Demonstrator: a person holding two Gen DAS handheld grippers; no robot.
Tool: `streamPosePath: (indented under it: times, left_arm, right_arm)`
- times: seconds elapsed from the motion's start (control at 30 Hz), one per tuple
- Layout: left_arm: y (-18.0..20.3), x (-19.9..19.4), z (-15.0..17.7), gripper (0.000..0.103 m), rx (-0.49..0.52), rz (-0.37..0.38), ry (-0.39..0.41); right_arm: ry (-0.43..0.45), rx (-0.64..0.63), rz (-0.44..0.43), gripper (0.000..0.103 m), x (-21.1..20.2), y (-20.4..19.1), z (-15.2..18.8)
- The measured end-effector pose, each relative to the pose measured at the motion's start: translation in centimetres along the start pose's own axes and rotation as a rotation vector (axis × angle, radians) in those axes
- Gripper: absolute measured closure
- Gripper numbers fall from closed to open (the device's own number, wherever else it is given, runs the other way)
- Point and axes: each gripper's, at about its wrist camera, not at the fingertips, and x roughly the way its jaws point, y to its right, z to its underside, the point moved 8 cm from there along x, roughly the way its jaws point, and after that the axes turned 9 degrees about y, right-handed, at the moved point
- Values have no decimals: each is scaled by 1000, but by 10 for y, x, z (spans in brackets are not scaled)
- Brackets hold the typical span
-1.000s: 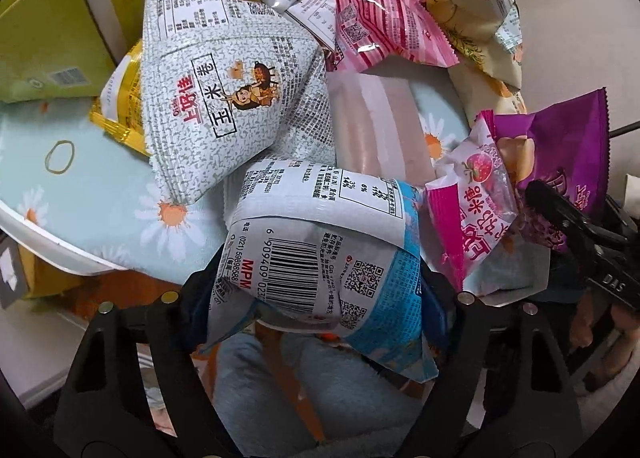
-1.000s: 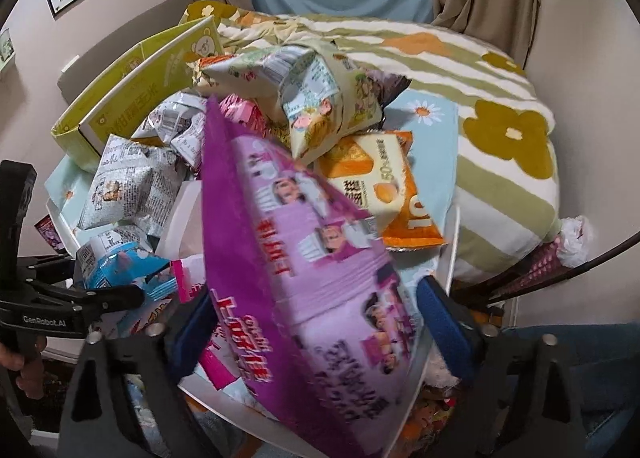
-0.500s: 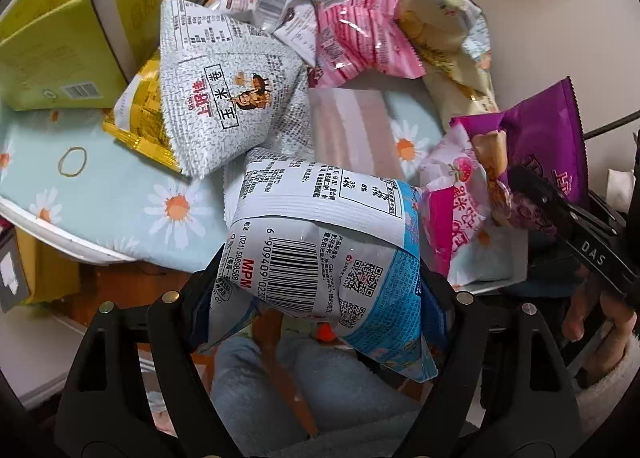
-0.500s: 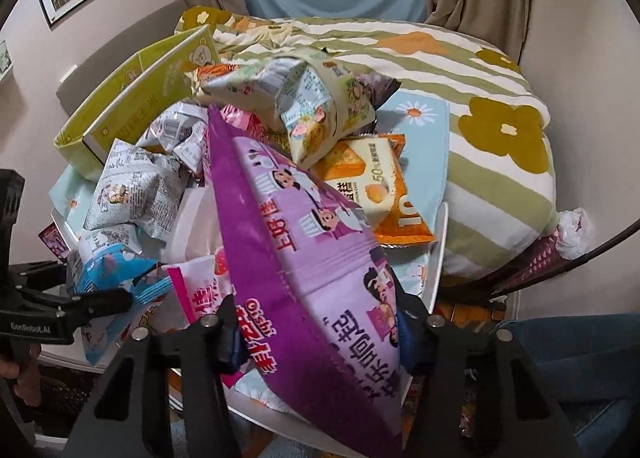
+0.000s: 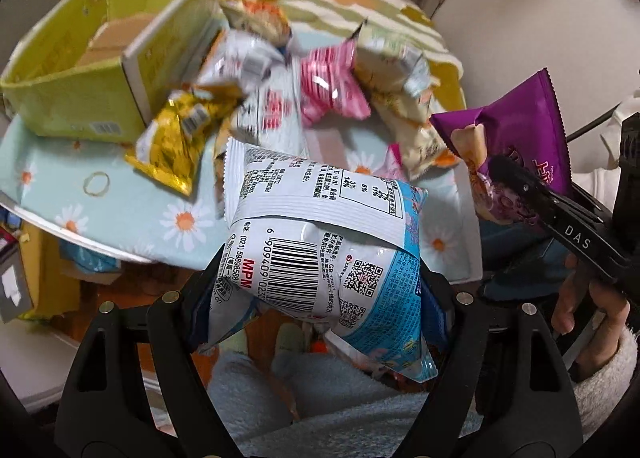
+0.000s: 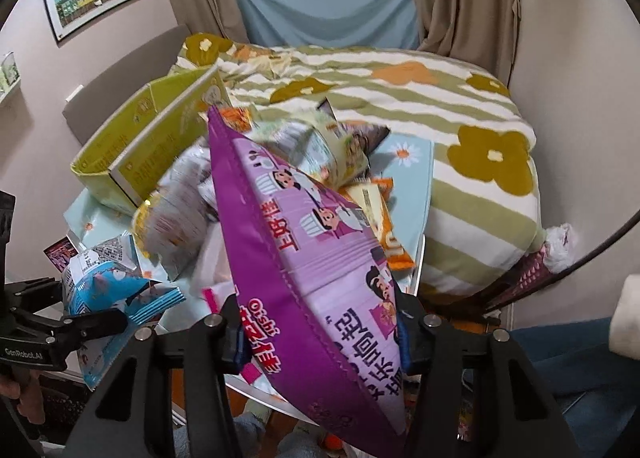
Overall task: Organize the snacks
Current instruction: 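Carry the white-blue bag into the box and open the left gripper while the right gripper carries the purple bag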
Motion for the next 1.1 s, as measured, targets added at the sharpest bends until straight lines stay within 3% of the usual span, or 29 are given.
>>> streamPosePath:
  times: [0.23, 0.53, 0.73, 1.1]
  left_arm:
    - [0, -25, -46, 23, 13, -24, 123]
    - [-48, -44, -129, 23, 34, -56, 230]
    - [-104, -34, -193, 23, 50, -46, 235]
    - [-226, 27, -300, 22, 78, -54, 172]
  right_arm:
    - [92, -29, -54, 54, -16, -23, -39]
    - [159, -65, -104, 54, -4, -79, -117]
    - [196, -87, -104, 54, 33, -128, -167]
    - [129, 35, -60, 54, 145, -205, -244]
